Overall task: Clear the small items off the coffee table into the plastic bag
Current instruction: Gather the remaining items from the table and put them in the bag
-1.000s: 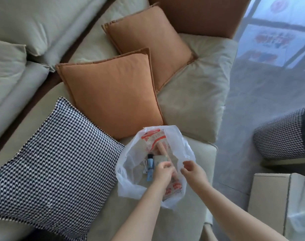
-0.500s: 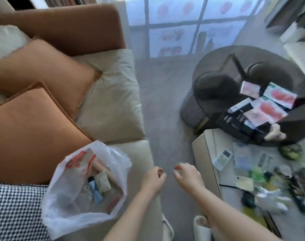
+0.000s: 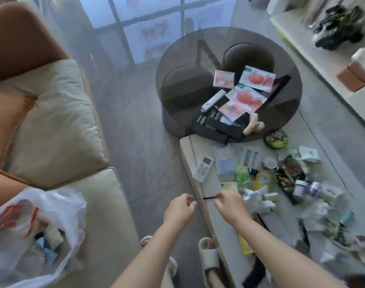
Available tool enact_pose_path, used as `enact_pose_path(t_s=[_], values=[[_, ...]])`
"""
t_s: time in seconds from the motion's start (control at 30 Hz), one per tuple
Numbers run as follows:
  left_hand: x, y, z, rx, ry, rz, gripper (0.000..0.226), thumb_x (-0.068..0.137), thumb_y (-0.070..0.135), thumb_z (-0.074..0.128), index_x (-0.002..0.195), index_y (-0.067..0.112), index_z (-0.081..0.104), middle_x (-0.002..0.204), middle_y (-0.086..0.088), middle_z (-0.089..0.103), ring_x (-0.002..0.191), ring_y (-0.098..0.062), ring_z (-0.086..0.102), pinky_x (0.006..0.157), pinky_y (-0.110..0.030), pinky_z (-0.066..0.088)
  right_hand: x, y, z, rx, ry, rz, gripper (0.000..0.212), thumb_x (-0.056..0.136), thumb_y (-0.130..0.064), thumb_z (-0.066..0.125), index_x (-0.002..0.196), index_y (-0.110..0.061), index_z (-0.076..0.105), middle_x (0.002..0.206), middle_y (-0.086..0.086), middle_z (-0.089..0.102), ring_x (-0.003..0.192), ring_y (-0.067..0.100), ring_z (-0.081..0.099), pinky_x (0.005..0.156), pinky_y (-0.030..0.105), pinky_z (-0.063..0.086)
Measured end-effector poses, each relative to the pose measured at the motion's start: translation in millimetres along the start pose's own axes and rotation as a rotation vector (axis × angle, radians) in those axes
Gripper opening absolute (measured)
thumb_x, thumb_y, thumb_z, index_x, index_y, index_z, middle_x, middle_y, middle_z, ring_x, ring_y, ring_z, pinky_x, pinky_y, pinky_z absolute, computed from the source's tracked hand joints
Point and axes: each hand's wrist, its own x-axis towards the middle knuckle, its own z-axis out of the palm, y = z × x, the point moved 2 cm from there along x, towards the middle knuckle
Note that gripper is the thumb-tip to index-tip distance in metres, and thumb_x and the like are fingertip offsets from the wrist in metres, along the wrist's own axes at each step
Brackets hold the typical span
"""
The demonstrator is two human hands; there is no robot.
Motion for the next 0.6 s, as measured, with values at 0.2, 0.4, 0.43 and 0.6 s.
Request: enact_pose_path(t_s=[0.2,0.4,0.43,0.6], values=[[24.4,49.4,60.9,0.056,-0.076,-0.002,0.033,0.093,0.035,0.047,0.121,0.023,0.058,0.123,0.003,0.062,0.114,-0.017,0.055,0.086,-0.029,0.046,15.2,97.4,-8.5,0.082,0.011,0.140,0.028,0.090,-0.027,0.051,0.115,-0.020,0.062,0.119,0.004,0.060,0.114,0.024,0.051,0.089,0.034,0.045],[55.4,66.2,115.1,0.074,-0.153,-0.020,0.035,0.092,0.034,0.048,0.123,0.021,0.057,0.122,0.003,0.060,0.107,-0.013,0.057,0.082,-0.026,0.045,41.7,161.2,5.2,0.129,0.008,0.231,0.039,0.090,-0.021,0.054,0.128,-0.019,0.049,0.134,0.005,0.049,0.119,0.027,0.044,0.098,0.038,0.042],[62.0,66.8,122.1,0.081,-0.162,-0.021,0.035,0.092,0.033,0.049,0.124,0.021,0.056,0.123,0.002,0.059,0.109,-0.014,0.057,0.085,-0.027,0.046,48.4,168.2,8.9,0.137,0.015,0.235,0.042,0.089,-0.020,0.055,0.130,-0.018,0.048,0.135,0.005,0.047,0.119,0.028,0.043,0.100,0.039,0.041],[104.2,66.2,152.0,0.115,-0.128,0.002,0.040,0.093,0.029,0.047,0.132,0.021,0.051,0.130,0.000,0.052,0.113,-0.018,0.055,0.092,-0.032,0.045,85.2,194.1,31.7,0.115,-0.016,0.197,0.063,0.089,-0.020,0.060,0.145,-0.025,0.031,0.153,0.001,0.021,0.140,0.025,0.018,0.111,0.041,0.031]])
